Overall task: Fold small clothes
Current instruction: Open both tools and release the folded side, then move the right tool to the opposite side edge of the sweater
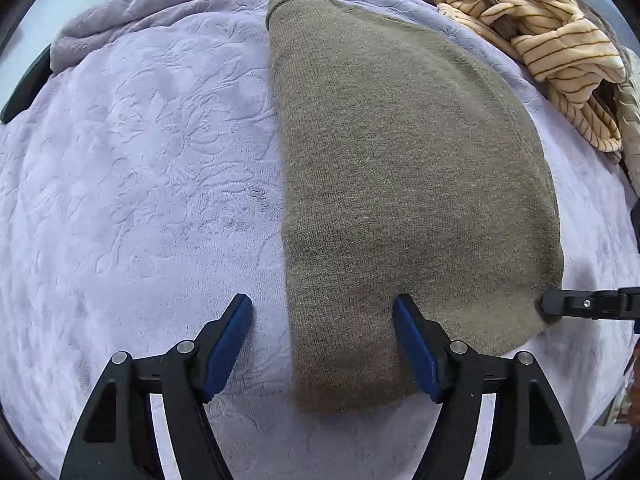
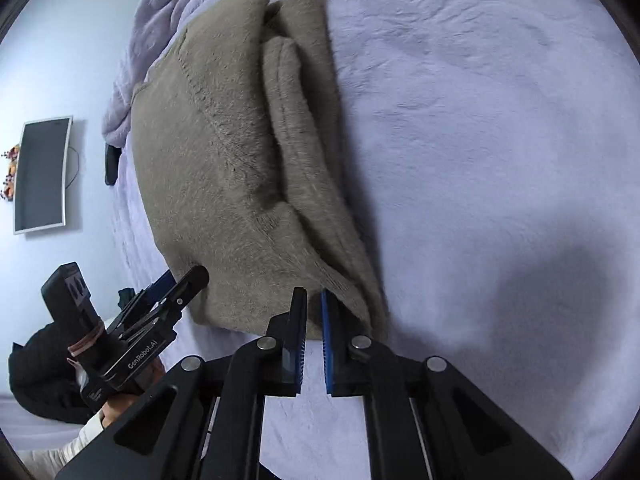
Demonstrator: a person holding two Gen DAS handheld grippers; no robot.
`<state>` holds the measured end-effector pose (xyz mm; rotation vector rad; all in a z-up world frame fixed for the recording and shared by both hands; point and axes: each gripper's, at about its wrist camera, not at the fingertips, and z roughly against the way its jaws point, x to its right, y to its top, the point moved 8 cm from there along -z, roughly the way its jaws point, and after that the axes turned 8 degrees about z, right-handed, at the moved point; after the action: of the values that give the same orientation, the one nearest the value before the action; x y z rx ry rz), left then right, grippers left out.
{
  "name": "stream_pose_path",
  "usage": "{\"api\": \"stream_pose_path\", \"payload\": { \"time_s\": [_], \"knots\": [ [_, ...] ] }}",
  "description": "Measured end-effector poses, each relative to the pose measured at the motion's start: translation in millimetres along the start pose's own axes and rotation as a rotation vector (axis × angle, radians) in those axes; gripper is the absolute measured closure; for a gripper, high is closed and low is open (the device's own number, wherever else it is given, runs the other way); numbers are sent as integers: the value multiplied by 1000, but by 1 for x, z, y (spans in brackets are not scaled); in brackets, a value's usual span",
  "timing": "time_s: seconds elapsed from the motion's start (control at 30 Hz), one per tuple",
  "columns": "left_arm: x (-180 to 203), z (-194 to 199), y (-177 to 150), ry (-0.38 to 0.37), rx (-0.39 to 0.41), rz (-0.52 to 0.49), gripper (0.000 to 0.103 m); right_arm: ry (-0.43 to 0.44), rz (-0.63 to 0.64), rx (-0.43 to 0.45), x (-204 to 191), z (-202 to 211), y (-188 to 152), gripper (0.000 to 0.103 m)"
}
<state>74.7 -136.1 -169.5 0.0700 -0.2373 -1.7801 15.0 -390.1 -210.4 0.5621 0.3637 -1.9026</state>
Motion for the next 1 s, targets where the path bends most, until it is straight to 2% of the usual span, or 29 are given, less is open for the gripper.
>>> {"api": "stream_pose_path", "payload": {
  "time_s": [0.13, 0.27, 0.4, 0.7, 0.8, 1.0],
  "knots": [
    [-3, -1, 1, -4, -5, 4, 29, -100, 86, 3, -8, 18, 1, 91],
    [-4, 1, 2, -9, -18, 11, 29, -148, 118, 49, -21, 33, 17, 68],
    [-5, 0, 4, -8, -39, 12, 29, -140, 134, 63, -29, 38, 20, 66],
    [-2, 1, 1, 2, -62, 21, 29, -163, 143, 29, -36, 28, 9, 66],
    [-3, 0, 2, 43, -53, 13, 16, -170, 124, 16, -31, 29, 5, 56],
    [-4, 0, 2, 56, -56, 5, 15, -176, 111, 11, -26, 31, -1, 54]
  ]
}}
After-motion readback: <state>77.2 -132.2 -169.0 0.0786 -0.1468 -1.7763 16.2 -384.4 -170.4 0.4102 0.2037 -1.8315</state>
